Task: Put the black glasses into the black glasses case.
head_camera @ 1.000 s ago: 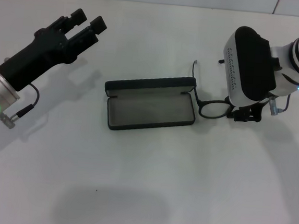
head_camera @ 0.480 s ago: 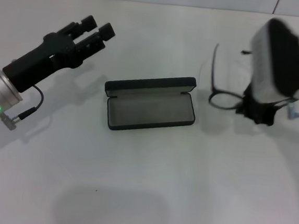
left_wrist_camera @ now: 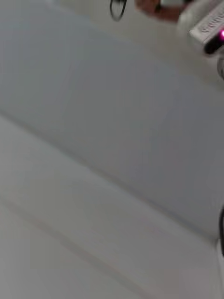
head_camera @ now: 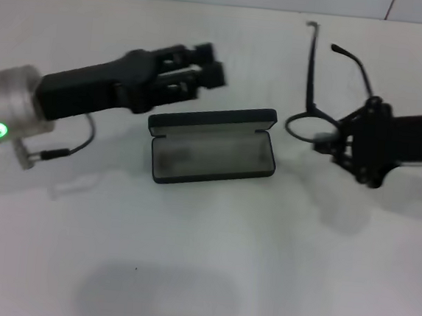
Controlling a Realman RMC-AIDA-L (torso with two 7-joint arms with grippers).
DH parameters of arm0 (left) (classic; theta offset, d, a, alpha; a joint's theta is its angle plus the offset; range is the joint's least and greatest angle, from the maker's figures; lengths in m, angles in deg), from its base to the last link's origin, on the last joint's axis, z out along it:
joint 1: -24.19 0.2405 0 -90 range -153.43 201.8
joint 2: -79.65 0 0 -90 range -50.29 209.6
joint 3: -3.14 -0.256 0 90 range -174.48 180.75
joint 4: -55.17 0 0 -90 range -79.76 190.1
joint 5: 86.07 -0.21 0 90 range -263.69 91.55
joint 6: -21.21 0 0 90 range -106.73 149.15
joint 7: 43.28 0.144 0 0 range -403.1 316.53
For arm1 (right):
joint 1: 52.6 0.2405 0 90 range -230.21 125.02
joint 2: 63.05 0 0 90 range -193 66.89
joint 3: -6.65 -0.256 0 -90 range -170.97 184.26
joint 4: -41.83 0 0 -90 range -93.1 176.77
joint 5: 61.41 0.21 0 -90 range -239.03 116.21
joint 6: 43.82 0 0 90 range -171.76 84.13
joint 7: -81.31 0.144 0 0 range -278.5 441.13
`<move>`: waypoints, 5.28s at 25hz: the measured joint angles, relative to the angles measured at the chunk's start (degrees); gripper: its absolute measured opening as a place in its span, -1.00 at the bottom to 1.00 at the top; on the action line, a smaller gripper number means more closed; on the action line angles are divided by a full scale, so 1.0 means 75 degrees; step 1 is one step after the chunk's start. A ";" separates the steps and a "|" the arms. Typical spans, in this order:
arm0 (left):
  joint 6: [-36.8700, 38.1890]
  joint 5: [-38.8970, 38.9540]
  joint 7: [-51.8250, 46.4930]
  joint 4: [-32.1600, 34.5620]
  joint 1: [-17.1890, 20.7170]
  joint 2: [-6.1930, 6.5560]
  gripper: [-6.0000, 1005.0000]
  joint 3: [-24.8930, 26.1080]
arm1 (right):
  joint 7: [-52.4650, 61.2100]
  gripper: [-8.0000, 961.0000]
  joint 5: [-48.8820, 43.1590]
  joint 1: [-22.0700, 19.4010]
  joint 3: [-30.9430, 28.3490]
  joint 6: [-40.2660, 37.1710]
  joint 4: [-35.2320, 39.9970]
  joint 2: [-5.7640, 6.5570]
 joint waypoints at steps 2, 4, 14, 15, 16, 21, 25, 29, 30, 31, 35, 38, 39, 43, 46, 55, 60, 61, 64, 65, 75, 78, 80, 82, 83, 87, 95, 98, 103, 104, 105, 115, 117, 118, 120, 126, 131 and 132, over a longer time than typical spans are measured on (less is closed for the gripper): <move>0.0127 -0.0231 -0.0231 -0.0003 -0.0321 -0.0008 0.41 -0.0001 | -0.1463 -0.88 0.1308 -0.0312 0.0028 0.0000 -0.0534 0.0004; 0.0300 -0.0391 -0.0365 0.0025 -0.0684 -0.0086 0.41 -0.0001 | -0.2571 -0.88 0.2239 -0.0529 0.0055 -0.0085 -0.0998 0.0004; 0.0504 -0.0499 -0.0770 0.0031 -0.1196 -0.0276 0.41 -0.0043 | -0.5051 -0.88 0.3914 -0.0467 0.0147 -0.0903 -0.2774 0.0002; 0.0510 -0.0513 -0.0784 0.0030 -0.1233 -0.0296 0.41 -0.0079 | -0.5087 -0.88 0.3920 -0.0443 0.0172 -0.0902 -0.2807 0.0001; 0.0515 -0.0521 -0.0797 0.0030 -0.1264 -0.0307 0.41 -0.0139 | -0.5117 -0.88 0.3922 -0.0420 0.0196 -0.0902 -0.2830 0.0001; 0.0489 -0.0538 -0.0903 0.0021 -0.1445 -0.0379 0.41 -0.0604 | -0.5380 -0.88 0.3937 -0.0305 0.0320 -0.0879 -0.2893 0.0001; 0.0161 -0.0751 -0.1151 0.0023 -0.1504 -0.0469 0.41 -0.0714 | -0.5508 -0.88 0.3945 -0.0229 0.0323 -0.0855 -0.2904 0.0013; -0.0265 -0.0943 -0.1319 -0.0026 -0.1506 -0.0510 0.41 -0.0745 | -0.5765 -0.88 0.3949 -0.0217 0.0343 -0.0869 -0.2890 0.0002; -0.0276 -0.0949 -0.1330 -0.0035 -0.1513 -0.0519 0.41 -0.0764 | -0.5795 -0.88 0.3950 -0.0217 0.0354 -0.0869 -0.2882 0.0000; -0.0280 -0.0963 -0.1339 -0.0038 -0.1524 -0.0530 0.41 -0.0779 | -0.5820 -0.88 0.3951 -0.0217 0.0365 -0.0875 -0.2876 -0.0003; -0.0284 -0.1233 -0.1401 -0.0011 -0.1686 -0.0592 0.41 -0.0801 | -0.5920 -0.88 0.3954 -0.0211 0.0377 -0.0880 -0.2860 -0.0005; -0.0283 -0.1420 -0.1405 -0.0040 -0.1781 -0.0636 0.41 -0.0801 | -0.6023 -0.88 0.4015 -0.0210 0.0424 -0.0852 -0.2859 -0.0005; -0.0278 -0.1444 -0.1405 -0.0033 -0.1788 -0.0653 0.41 -0.0800 | -0.6023 -0.88 0.4015 -0.0210 0.0424 -0.0852 -0.2859 -0.0005; -0.0224 -0.1331 -0.1387 0.0009 -0.1794 -0.0684 0.41 -0.0755 | -0.6070 -0.88 0.4057 -0.0221 0.0440 -0.0841 -0.2834 -0.0006; -0.0202 -0.1096 -0.1363 0.0015 -0.1770 -0.0640 0.41 -0.0718 | -0.6153 -0.88 0.4057 -0.0260 0.0440 -0.0841 -0.2844 -0.0005; -0.0551 -0.1270 -0.1400 -0.0029 -0.1637 -0.0566 0.41 -0.0749 | -0.6245 -0.88 0.4057 -0.0279 0.0441 -0.0864 -0.2838 -0.0005; -0.0585 -0.1371 -0.1417 -0.0043 -0.1651 -0.0594 0.41 -0.0788 | -0.6248 -0.88 0.4057 -0.0274 0.0441 -0.0854 -0.2830 -0.0005; -0.0586 -0.1374 -0.1424 -0.0044 -0.1650 -0.0595 0.41 -0.0788 | -0.6249 -0.88 0.4056 -0.0276 0.0441 -0.0853 -0.2830 -0.0005; -0.0587 -0.1396 -0.1458 -0.0046 -0.1639 -0.0597 0.41 -0.0788 | -0.6256 -0.88 0.4055 -0.0283 0.0437 -0.0864 -0.2830 -0.0005; -0.0587 -0.1411 -0.1478 -0.0047 -0.1633 -0.0597 0.41 -0.0788 | -0.6274 -0.88 0.4055 -0.0283 0.0435 -0.0874 -0.2832 -0.0003; -0.0488 -0.0915 -0.1758 -0.0073 -0.1384 -0.0440 0.41 -0.0691 | -0.6765 -0.88 0.4476 -0.0569 0.0347 -0.0900 -0.2865 0.0040; -0.0485 -0.0983 -0.1801 -0.0077 -0.1357 -0.0435 0.41 -0.0752 | -0.6844 -0.88 0.4530 -0.0637 0.0346 -0.0879 -0.2860 0.0043; -0.0484 -0.1046 -0.1807 -0.0077 -0.1366 -0.0467 0.40 -0.0782 | -0.6848 -0.88 0.4533 -0.0639 0.0346 -0.0864 -0.2860 0.0043; -0.0481 -0.1257 -0.1841 -0.0077 -0.1431 -0.0563 0.40 -0.0797 | -0.6849 -0.88 0.4535 -0.0615 0.0346 -0.0856 -0.2877 0.0042; -0.0481 -0.1315 -0.1852 -0.0077 -0.1458 -0.0592 0.40 -0.0797 | -0.6850 -0.88 0.4536 -0.0606 0.0346 -0.0853 -0.2884 0.0042; -0.0481 -0.1402 -0.1861 -0.0053 -0.1499 -0.0645 0.40 -0.0795 | -0.6853 -0.88 0.4541 -0.0598 0.0346 -0.0846 -0.2893 0.0033; -0.0479 -0.1259 -0.1837 0.0010 -0.1311 -0.0457 0.40 -0.0201 | -0.6865 -0.88 0.4545 -0.0780 0.0242 -0.1537 -0.2848 0.0078; -0.0684 -0.1346 -0.1796 0.0012 -0.1161 -0.0299 0.40 -0.0002 | -0.7033 -0.88 0.4610 -0.0952 -0.0287 -0.2587 -0.2836 0.0060; -0.1662 -0.1709 -0.1646 -0.0028 -0.1057 -0.0327 0.39 0.0019 | -0.7266 -0.88 0.5115 -0.0855 -0.0602 -0.4258 -0.3455 0.0064; -0.1662 -0.1709 -0.1646 -0.0028 -0.1057 -0.0327 0.39 0.0019 | -0.7218 -0.88 0.5133 -0.0731 -0.0452 -0.4456 -0.3654 0.0049; -0.2025 -0.1690 -0.1443 -0.0023 -0.1050 -0.0477 0.39 0.0038 | -0.7182 -0.88 0.5131 -0.0666 -0.0363 -0.4481 -0.3749 0.0047; -0.1611 -0.0824 0.0617 -0.0081 -0.1136 -0.0816 0.39 -0.0009 | -0.4995 -0.88 0.5530 0.1015 0.0499 -0.3312 -0.5866 -0.0014; -0.1329 -0.0830 0.0853 -0.0084 -0.1116 -0.0801 0.39 -0.0049 | -0.4917 -0.88 0.5579 0.0991 0.0507 -0.2951 -0.5884 -0.0013; -0.1229 -0.0849 0.0938 -0.0084 -0.1115 -0.0791 0.39 -0.0119 | -0.4881 -0.88 0.5602 0.0982 0.0510 -0.2876 -0.5881 -0.0012; -0.1138 -0.0876 0.1029 -0.0066 -0.1117 -0.0778 0.39 -0.0279 | -0.4813 -0.88 0.5631 0.0979 0.0514 -0.2742 -0.5876 -0.0011; -0.1076 -0.0848 0.0993 0.0013 -0.1207 -0.0773 0.39 -0.0676 | -0.4802 -0.89 0.5632 0.0987 0.0533 -0.2221 -0.5868 -0.0008; -0.1213 -0.0788 0.1141 -0.0004 -0.1129 -0.0769 0.39 -0.0326 | -0.4904 -0.89 0.5535 0.0983 0.0541 -0.2045 -0.5872 0.0003; -0.1318 -0.0728 0.1211 -0.0015 -0.1059 -0.0765 0.39 -0.0066 | -0.4945 -0.89 0.5512 0.0984 0.0549 -0.1955 -0.5873 0.0005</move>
